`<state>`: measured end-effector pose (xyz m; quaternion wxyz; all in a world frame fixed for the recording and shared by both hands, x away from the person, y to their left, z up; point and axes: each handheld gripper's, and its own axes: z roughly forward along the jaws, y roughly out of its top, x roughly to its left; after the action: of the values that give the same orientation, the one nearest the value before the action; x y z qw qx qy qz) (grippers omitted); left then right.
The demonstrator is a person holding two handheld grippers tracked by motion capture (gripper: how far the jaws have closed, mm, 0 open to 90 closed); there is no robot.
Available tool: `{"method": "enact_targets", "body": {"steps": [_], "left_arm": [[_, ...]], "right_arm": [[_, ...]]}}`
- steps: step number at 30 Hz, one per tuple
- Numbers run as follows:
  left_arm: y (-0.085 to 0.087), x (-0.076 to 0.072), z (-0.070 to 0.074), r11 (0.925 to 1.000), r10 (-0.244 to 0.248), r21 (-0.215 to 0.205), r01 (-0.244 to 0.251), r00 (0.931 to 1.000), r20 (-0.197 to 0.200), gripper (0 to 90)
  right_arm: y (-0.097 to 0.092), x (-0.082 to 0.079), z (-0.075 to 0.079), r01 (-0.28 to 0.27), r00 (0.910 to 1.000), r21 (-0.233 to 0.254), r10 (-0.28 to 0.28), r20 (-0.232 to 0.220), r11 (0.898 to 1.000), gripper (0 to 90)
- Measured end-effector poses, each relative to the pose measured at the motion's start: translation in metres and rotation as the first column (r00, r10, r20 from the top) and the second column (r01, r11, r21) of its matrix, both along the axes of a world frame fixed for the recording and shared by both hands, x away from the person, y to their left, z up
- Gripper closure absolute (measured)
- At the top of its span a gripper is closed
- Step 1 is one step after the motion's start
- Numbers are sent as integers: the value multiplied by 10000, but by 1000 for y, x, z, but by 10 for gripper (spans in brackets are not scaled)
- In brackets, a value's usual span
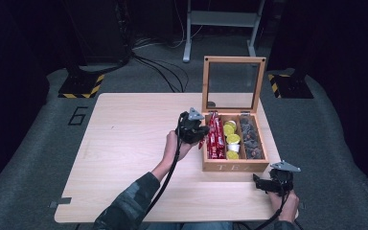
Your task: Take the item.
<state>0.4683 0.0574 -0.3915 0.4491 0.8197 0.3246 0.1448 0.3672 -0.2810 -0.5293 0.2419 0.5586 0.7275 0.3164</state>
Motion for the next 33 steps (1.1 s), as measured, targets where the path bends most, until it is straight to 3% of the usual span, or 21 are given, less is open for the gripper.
{"method": "enact_targets", "body": {"steps": [14,18,33], "left_arm": [[34,-7,0,9990,420,-167,-417,9989,191,851],[48,-6,0,9982,572,-215,-567,9981,213,851],[88,1,0,9907,1316,-368,-1308,9911,184,851]], "right_arm": [[0,0,0,-49,10000,41,49,-20,10000,52],[0,1,-1,-105,9998,-11,104,-156,9999,0],[1,0,-1,-58,9998,-43,58,-176,10000,0]]}}
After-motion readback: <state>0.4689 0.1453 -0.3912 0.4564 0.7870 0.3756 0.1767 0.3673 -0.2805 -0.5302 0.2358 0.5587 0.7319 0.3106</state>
